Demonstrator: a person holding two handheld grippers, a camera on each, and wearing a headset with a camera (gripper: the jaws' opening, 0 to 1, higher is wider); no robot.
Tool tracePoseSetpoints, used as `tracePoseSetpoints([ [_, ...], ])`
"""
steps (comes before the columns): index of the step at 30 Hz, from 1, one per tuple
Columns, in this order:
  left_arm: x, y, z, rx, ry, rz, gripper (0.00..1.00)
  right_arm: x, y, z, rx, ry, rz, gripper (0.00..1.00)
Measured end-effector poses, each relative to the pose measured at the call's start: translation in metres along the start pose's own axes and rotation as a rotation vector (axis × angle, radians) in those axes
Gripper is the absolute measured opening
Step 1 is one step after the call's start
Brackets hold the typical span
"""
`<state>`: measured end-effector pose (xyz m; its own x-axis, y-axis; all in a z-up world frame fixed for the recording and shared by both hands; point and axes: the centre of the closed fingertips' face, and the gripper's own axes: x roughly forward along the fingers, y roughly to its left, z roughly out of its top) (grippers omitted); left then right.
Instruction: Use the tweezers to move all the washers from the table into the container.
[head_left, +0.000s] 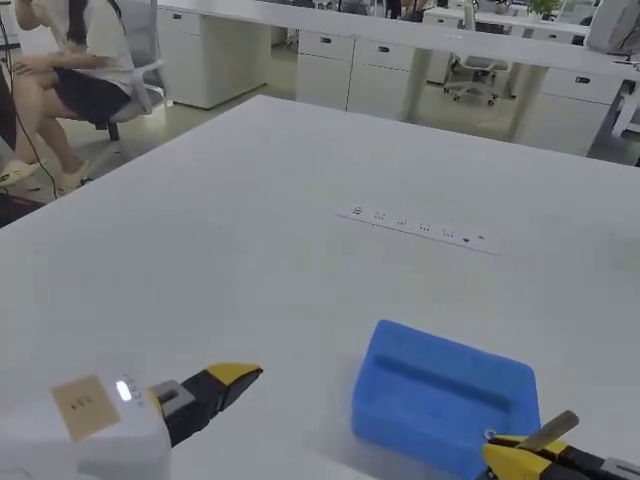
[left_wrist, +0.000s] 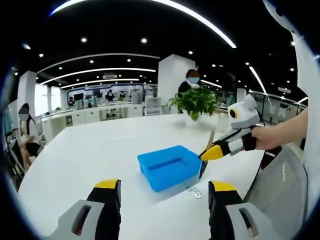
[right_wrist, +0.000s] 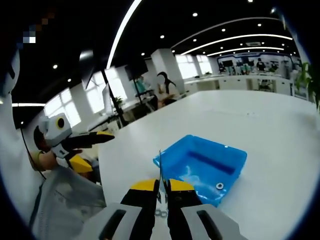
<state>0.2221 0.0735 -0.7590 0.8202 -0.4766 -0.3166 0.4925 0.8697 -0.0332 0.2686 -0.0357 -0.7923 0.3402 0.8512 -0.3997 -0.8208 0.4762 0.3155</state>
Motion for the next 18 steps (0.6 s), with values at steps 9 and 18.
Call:
tracePoseSetpoints([
  [9, 0.001, -0.001, -0.001, 0.0, 0.004, -0.005, 0.71, 0.008, -0.003, -0.024, 0.0, 0.072, 0.03, 0.04],
  [18, 0.001, -0.002, -0.002, 0.005, 0.012, -0.01, 0.71, 0.013, -0.001, -0.032, -0.016, 0.105, 0.054, 0.04],
])
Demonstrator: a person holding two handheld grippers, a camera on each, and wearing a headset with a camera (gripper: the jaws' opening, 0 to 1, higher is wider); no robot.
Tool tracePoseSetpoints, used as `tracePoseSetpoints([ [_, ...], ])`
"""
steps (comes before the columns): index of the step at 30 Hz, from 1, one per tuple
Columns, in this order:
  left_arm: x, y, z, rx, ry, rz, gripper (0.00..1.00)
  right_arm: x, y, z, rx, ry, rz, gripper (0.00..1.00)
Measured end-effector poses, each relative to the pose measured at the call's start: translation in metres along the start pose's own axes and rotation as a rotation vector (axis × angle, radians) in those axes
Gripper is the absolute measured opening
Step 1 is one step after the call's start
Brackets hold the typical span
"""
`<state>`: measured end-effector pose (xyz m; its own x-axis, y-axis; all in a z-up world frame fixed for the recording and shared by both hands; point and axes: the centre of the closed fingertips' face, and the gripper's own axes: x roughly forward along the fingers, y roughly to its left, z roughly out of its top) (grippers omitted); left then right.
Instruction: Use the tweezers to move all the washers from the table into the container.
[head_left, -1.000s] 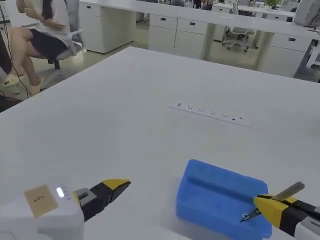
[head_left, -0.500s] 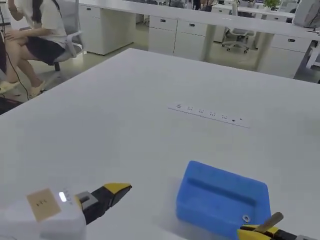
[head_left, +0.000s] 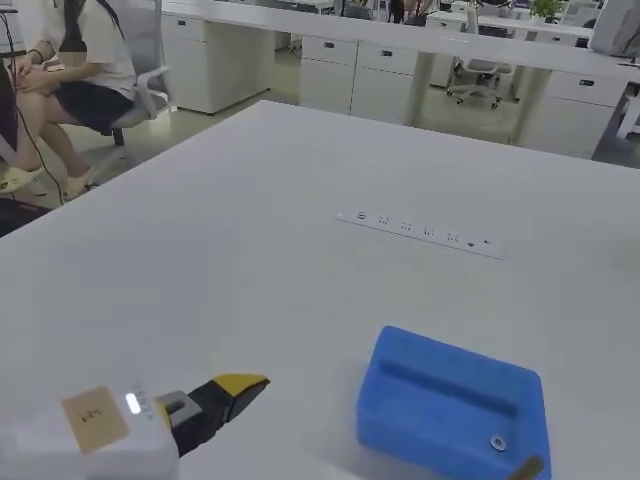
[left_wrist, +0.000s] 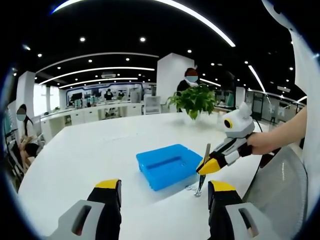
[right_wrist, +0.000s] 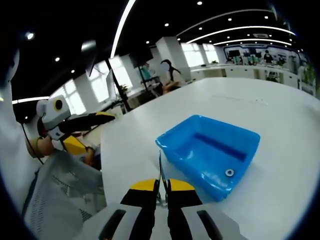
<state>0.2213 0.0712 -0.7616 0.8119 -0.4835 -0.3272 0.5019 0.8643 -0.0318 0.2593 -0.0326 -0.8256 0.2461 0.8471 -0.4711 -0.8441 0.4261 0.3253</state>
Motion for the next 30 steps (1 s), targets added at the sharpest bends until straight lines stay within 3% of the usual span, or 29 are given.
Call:
tracePoseSetpoints([
  [8, 0.0, 0.001, 0.0, 0.001, 0.0, 0.006, 0.7, 0.002, 0.004, -0.005, -0.05, 0.026, 0.014, 0.04],
  [16, -0.001, 0.002, 0.0, 0.003, 0.0, 0.01, 0.7, 0.004, 0.015, -0.008, -0.25, 0.059, 0.032, 0.03],
  [30, -0.001, 0.003, 0.002, 0.002, -0.011, 0.012, 0.7, -0.012, 0.021, 0.013, -0.191, -0.003, 0.047, 0.03],
])
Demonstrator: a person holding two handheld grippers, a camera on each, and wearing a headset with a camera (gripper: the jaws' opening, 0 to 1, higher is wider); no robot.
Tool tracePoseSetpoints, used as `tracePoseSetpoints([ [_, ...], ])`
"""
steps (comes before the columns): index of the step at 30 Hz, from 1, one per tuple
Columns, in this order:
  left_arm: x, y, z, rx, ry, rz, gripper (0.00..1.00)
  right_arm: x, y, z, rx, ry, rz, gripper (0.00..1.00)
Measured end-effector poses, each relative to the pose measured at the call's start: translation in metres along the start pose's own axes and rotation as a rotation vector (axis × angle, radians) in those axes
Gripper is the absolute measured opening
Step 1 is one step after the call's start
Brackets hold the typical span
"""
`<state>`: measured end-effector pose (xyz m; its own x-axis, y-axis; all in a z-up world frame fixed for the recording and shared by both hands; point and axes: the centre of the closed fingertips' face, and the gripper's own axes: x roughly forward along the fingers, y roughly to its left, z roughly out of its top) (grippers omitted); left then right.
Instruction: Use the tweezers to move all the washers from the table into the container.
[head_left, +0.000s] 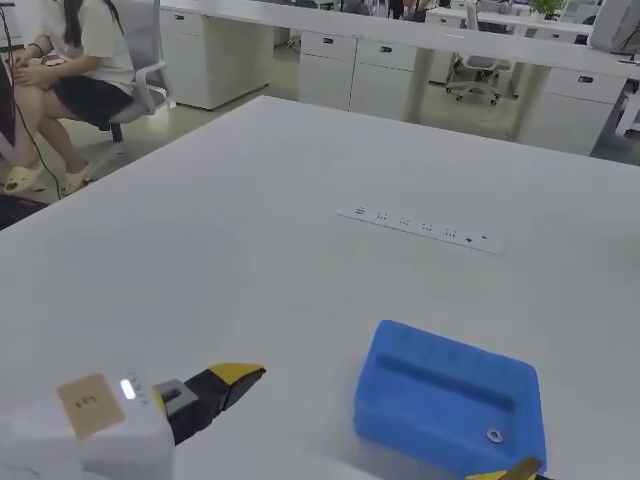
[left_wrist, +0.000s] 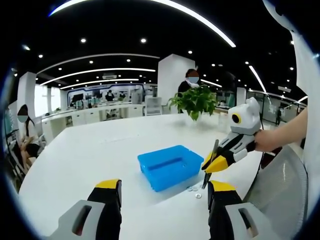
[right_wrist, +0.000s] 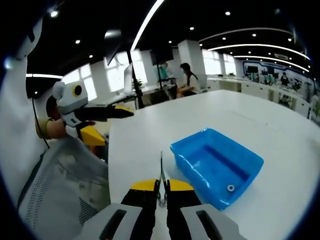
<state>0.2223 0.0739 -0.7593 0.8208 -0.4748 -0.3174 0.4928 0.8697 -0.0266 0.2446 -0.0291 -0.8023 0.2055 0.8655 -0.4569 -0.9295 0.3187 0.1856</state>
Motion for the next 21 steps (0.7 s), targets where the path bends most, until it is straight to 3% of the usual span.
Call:
tracePoseSetpoints([
  [11, 0.0, 0.0, 0.001, 0.001, -0.004, 0.001, 0.7, -0.013, -0.01, 0.026, 0.009, -0.038, -0.009, 0.03],
  [21, 0.0, 0.0, 0.001, 0.003, -0.004, 0.005, 0.7, -0.017, -0.024, 0.04, 0.075, -0.072, -0.01, 0.03],
])
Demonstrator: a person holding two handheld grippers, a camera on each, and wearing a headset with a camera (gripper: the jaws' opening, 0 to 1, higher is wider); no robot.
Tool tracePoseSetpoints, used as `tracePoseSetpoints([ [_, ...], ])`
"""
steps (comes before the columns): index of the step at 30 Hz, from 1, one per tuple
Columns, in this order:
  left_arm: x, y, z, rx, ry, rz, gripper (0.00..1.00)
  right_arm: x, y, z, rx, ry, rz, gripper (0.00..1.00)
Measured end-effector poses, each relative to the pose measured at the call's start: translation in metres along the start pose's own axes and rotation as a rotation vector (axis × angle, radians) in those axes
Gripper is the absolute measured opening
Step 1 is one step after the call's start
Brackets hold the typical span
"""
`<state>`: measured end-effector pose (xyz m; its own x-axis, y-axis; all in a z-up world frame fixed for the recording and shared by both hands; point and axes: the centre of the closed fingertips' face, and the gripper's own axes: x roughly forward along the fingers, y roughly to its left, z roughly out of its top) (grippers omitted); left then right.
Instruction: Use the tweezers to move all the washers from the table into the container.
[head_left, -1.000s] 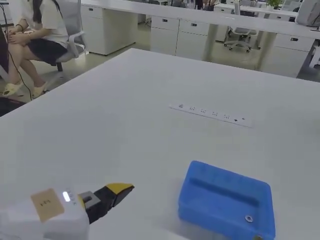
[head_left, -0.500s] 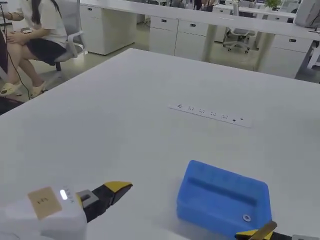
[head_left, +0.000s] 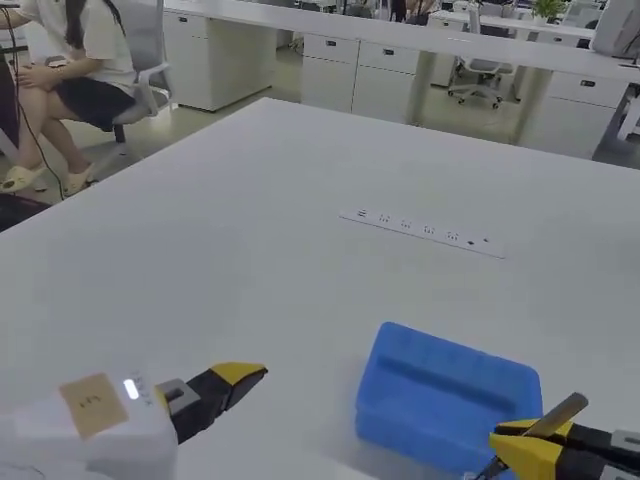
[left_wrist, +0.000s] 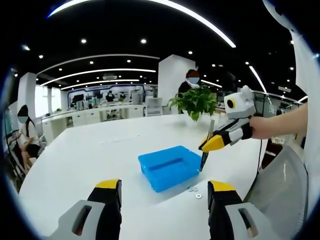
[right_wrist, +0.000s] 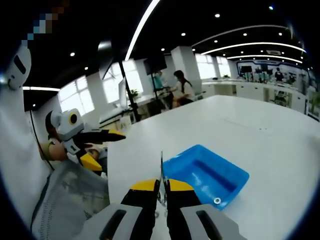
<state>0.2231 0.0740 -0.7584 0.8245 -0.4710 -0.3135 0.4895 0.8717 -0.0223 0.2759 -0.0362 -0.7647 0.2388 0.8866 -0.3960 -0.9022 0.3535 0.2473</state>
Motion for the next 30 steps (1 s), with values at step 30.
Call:
tracePoseSetpoints([
  [30, -0.001, 0.001, -0.001, -0.002, 0.003, -0.003, 0.7, 0.018, -0.059, 0.011, 0.202, -0.048, -0.072, 0.03],
])
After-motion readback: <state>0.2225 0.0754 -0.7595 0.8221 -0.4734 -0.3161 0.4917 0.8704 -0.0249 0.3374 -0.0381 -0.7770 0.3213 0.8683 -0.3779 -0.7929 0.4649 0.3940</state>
